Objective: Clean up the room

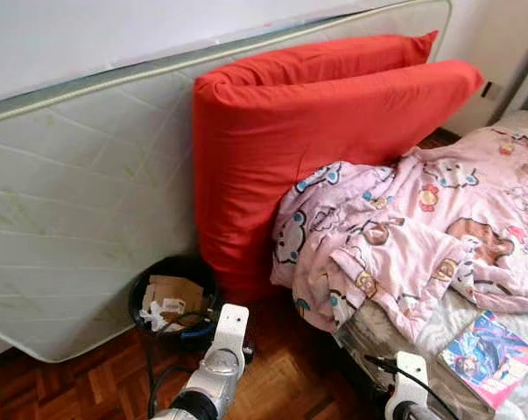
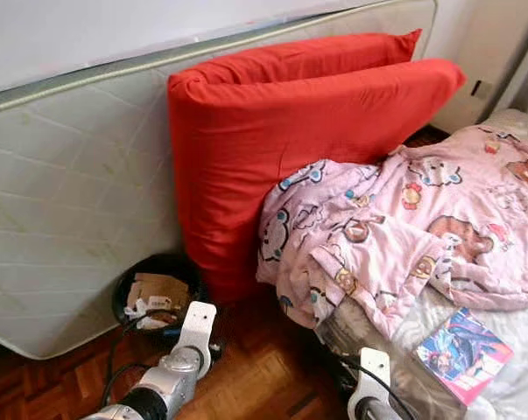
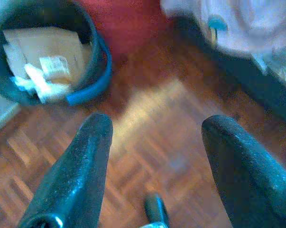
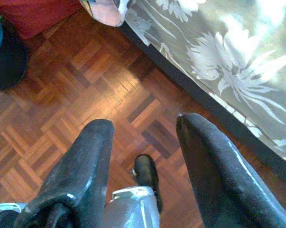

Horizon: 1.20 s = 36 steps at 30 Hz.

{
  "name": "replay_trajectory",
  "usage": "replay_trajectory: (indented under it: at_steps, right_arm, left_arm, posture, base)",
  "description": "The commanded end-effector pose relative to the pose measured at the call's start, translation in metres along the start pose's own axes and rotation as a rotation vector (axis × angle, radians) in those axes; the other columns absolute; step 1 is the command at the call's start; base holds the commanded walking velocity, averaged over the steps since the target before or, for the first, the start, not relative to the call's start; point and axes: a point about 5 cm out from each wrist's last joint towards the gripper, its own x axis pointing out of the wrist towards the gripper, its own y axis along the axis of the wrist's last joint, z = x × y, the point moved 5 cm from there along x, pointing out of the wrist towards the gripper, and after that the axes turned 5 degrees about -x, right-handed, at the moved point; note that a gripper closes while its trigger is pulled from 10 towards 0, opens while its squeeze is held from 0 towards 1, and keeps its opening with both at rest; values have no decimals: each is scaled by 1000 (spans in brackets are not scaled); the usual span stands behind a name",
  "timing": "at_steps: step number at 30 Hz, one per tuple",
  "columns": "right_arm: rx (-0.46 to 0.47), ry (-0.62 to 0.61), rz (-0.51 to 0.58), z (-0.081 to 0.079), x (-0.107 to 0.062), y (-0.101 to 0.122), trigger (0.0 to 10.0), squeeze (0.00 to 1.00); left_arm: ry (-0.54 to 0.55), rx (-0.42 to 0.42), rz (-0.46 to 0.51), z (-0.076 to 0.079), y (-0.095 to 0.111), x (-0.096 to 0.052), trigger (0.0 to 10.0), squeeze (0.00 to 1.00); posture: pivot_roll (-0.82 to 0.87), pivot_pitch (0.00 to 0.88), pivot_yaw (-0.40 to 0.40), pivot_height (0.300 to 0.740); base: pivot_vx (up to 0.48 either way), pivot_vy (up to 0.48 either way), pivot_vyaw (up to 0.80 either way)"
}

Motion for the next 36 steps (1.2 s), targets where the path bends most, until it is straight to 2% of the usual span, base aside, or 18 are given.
replay_trajectory:
  at_steps: [1,7,13,20,21,22,23,24,25,27,32,36]
  right_arm:
    - [-1,2,-10,-1,0,-2,10000,0]
    - [-3,2,-10,-1,0,-2,10000,0]
    - [3,6,-10,-3,0,-2,10000,0]
    - [11,12,-17,-7,0,-8,10000,0]
    - [11,12,-19,-8,0,-10,10000,0]
    - [11,12,-21,-8,0,-11,10000,0]
    - [12,12,-22,-8,0,-12,10000,0]
    - [13,11,-25,-9,0,-13,10000,0]
    - [18,6,-31,-8,-1,-16,10000,0]
    - [20,4,-34,-8,-1,-18,10000,0]
    - [34,-7,-50,-7,-3,-28,10000,0]
    - [48,-11,-66,-6,-6,-41,10000,0]
  left_arm:
    - [15,-25,124,0,14,-3,10000,0]
    - [-9,-43,334,1,39,-11,10000,0]
    - [-35,-29,392,2,45,-15,10000,0]
    - [-64,-6,423,-1,41,-18,10000,0]
    - [-61,-7,428,-11,42,-18,10000,0]
    - [-37,-13,430,-49,50,-14,10000,0]
    - [-22,-15,436,-80,58,-14,10000,0]
    - [-13,-17,432,-101,62,-15,10000,0]
    - [-3,-24,393,-117,56,-15,10000,0]
    - [-2,-27,382,-118,53,-15,10000,0]
    - [-3,-21,426,-119,64,-17,10000,0]
    - [-25,18,585,-115,95,-28,10000,0]
  posture:
    - [70,0,20,740]
    - [76,0,25,740]
    - [81,0,45,740]
    - [71,0,75,740]
    - [68,0,81,740]
    - [68,0,85,740]
    - [67,0,88,740]
    - [63,0,92,740]
    - [60,0,95,740]
    - [60,0,95,740]
    - [67,0,97,740]
    - [60,0,106,740]
  base:
    - [0,0,-781]
    - [0,0,-781]
    - [0,0,-781]
    - [0,0,-781]
    - [0,0,-781]
    - [0,0,-781]
    - [0,0,-781]
    - [0,0,-781]
    - [0,0,-781]
    - [0,0,-781]
    - [0,0,-781]
    - [0,0,-778]
